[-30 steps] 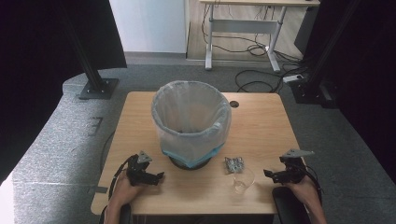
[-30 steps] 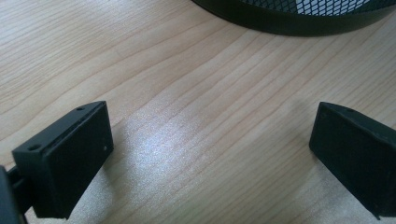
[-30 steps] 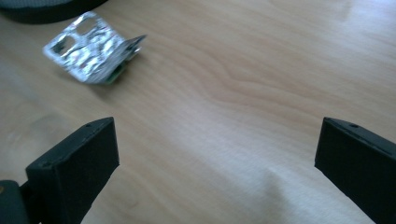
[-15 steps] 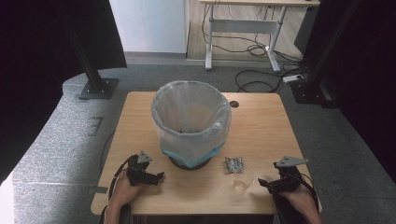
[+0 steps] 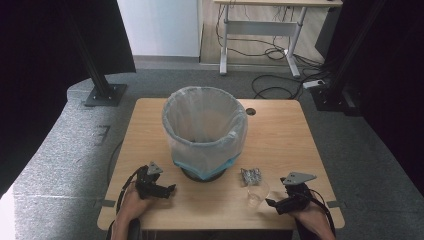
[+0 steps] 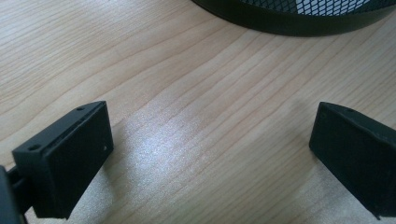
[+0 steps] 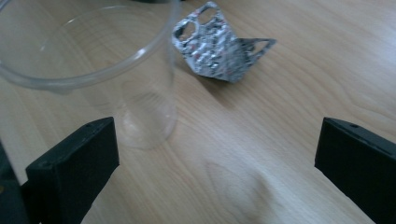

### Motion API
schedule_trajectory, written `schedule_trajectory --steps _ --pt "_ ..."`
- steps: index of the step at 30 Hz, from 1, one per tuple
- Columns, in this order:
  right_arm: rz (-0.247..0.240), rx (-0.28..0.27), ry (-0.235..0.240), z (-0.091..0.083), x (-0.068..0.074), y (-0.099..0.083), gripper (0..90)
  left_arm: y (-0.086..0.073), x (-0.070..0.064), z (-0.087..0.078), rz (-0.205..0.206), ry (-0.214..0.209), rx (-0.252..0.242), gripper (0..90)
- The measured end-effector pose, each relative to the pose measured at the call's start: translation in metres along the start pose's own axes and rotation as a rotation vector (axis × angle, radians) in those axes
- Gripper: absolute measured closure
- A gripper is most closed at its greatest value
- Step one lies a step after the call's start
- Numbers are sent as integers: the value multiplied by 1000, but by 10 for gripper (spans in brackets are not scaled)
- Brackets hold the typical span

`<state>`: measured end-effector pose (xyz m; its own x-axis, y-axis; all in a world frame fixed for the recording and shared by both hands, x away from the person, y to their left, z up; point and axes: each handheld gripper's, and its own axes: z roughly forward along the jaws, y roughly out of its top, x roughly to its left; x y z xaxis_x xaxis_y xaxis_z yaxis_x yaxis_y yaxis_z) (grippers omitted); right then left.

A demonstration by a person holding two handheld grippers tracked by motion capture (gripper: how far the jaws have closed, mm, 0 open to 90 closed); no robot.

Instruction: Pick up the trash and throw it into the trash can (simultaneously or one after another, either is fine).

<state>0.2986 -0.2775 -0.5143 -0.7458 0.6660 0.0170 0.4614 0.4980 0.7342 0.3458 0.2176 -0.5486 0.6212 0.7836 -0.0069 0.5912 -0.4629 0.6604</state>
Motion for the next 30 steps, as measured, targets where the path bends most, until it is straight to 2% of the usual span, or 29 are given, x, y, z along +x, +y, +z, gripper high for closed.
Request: schedule_trajectory --steps 4,6,14,20,24,28,30 --pt "-8 -3 25 4 6 0 0 0 0 0 0 0 0 0" --pt "-17 -10 54 8 10 1 0 0 0 0 0 0 0 0" --pt "-46 -24 102 18 21 6 0 0 0 0 1 -1 0 0" --pt "-68 -14 99 30 27 8 0 0 0 0 2 -1 0 0" --pt "-59 -24 119 38 29 9 6 0 0 0 2 -1 0 0" --pt "-61 -24 123 44 31 8 37 0 0 0 2 -1 0 0" --pt "-69 -9 117 49 32 8 91 0 0 0 2 -1 0 0"
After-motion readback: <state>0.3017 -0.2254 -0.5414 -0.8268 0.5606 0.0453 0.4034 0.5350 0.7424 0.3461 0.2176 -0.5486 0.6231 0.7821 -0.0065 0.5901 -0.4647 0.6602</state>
